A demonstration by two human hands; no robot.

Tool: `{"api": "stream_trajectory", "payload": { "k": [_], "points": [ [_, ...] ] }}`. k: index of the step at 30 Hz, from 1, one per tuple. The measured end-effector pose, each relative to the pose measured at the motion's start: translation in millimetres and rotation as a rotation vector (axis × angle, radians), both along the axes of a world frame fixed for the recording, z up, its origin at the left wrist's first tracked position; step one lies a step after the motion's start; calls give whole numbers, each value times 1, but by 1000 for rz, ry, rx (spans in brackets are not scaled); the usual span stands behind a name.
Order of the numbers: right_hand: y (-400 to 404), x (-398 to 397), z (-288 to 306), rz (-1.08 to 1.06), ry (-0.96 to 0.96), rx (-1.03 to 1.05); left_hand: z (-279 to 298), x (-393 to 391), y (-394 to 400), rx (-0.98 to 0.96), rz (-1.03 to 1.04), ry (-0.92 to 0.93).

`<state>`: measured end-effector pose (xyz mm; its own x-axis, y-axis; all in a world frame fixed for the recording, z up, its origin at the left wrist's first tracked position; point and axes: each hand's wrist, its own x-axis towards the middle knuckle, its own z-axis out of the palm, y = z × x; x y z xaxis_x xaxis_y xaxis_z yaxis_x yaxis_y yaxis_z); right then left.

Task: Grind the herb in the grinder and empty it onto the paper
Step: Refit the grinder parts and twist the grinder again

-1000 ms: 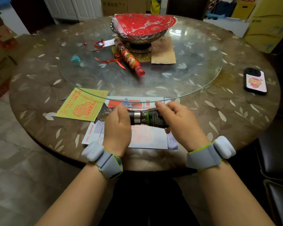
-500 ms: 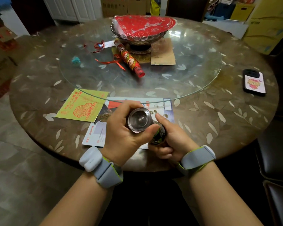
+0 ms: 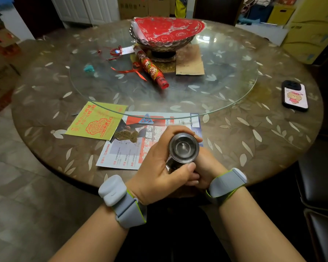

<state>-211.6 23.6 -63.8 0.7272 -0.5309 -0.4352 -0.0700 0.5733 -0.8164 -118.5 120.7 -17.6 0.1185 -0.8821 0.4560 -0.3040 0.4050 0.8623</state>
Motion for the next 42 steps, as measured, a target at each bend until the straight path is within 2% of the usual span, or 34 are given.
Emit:
{"api": "stream_trajectory", "payload": {
  "k": [4,12,16,20,23,25,27,32,34,37,39,42],
  "points": [
    [4,0,5,2,7,-25,-1,1,2,19,-2,-82],
    [-5,1,-2,-34,67,-64,-9,4,0,59,-5,-86],
    [-10,-1,5,-160,-44,-101,-13,4,-3,8,4,-152],
    [-9,3,14,-178,-83,-17,-13,4,-5,-9,56,-264],
    [-13,1,23,-386,-189,-22,-22,6,-5,38,148,-341],
    [-23,-5,28,-544,-214,-172,-27,6,-4,163,170,-249],
    [-27,-11,38,-624,-152,-414,-27,6,-2,354,123,-37],
    [-21,-19,64,-472,-59,-808,-31,12,-8,708,-141,250],
    [-20,-20,68,-410,-81,-865,-29,13,-7,766,-287,445],
    [-19,-20,69,-344,-155,-842,-29,17,-5,734,-496,665],
    [-18,-17,68,-325,-194,-801,-28,19,-6,702,-581,685],
    [-19,-13,66,-409,-155,-784,-22,15,-8,671,-433,546]
  ]
}}
